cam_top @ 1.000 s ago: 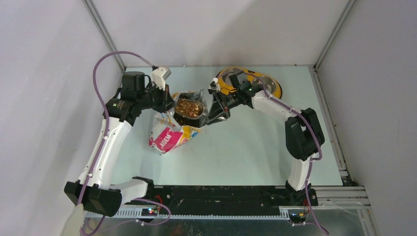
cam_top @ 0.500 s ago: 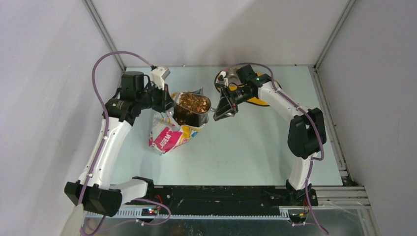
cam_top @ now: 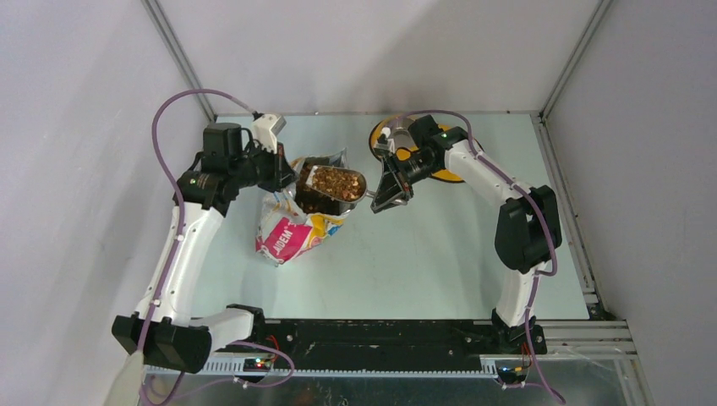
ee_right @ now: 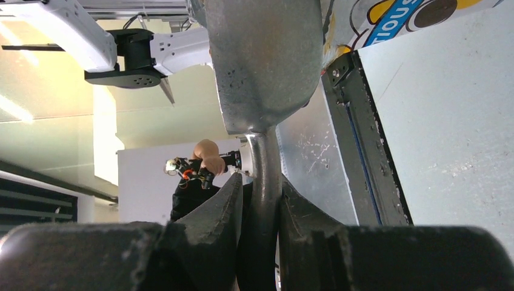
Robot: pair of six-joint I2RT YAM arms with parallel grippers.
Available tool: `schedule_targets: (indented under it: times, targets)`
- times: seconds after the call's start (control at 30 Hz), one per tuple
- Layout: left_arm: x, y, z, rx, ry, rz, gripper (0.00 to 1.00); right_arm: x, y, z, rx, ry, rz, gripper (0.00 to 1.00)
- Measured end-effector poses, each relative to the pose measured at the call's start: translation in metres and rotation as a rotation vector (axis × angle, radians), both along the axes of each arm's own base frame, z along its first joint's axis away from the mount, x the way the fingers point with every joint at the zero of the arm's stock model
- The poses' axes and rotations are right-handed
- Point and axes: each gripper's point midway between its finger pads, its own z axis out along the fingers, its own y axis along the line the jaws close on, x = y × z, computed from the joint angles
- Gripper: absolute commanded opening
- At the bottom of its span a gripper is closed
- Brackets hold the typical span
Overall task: Serve the pet food
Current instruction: Collect the pet food from the pet food bag.
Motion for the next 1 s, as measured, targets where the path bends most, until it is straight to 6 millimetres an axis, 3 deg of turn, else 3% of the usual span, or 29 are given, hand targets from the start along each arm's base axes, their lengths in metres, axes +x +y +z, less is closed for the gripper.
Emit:
schedule_targets:
  times: [0.57, 1.0]
  targets:
    - [0.0, 0.0, -0.001, -0.013, -0.009, 0.0, 0.0, -0.003, -0.009, 0.021, 0.043, -0.039, -0.011, 0.0]
    - [0.0, 0.0, -0.001, -0.014, -0.015, 0.001, 0.0, 0.013, -0.036, 0.046, 0.087, -0.088, -0.094, 0.0]
